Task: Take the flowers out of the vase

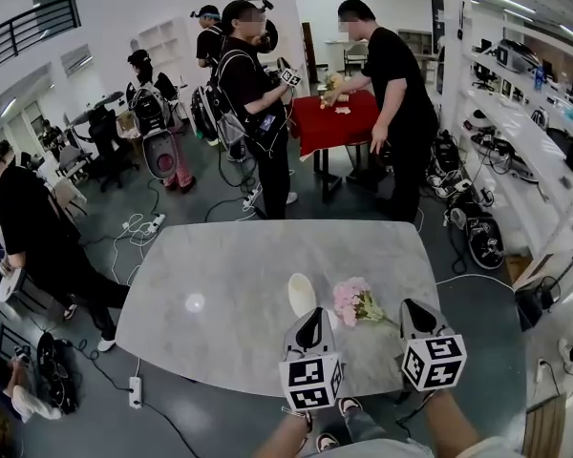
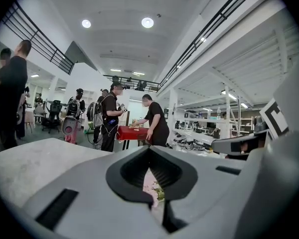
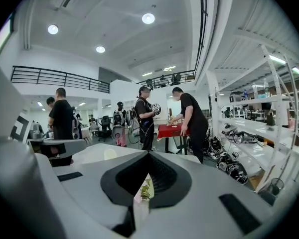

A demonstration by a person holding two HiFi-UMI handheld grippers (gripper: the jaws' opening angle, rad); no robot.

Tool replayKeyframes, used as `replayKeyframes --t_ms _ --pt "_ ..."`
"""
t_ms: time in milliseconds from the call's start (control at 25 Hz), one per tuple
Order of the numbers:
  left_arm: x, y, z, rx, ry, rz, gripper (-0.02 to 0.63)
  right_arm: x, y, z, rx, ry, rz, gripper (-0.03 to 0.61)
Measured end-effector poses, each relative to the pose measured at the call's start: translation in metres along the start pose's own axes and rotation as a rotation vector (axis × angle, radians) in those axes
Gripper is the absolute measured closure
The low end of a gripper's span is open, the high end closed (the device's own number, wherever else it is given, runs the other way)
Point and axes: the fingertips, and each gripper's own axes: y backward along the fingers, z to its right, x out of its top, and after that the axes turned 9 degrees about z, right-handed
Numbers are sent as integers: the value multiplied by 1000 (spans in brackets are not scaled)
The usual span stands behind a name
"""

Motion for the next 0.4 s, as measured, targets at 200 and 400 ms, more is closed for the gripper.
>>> replayKeyframes --t_ms 200,400 --pt "0 -9 2 -1 -2 2 609 2 -5 3 10 10 -1 561" --pt "2 -18 3 -1 -5 3 609 3 -12 6 20 14 -8 561"
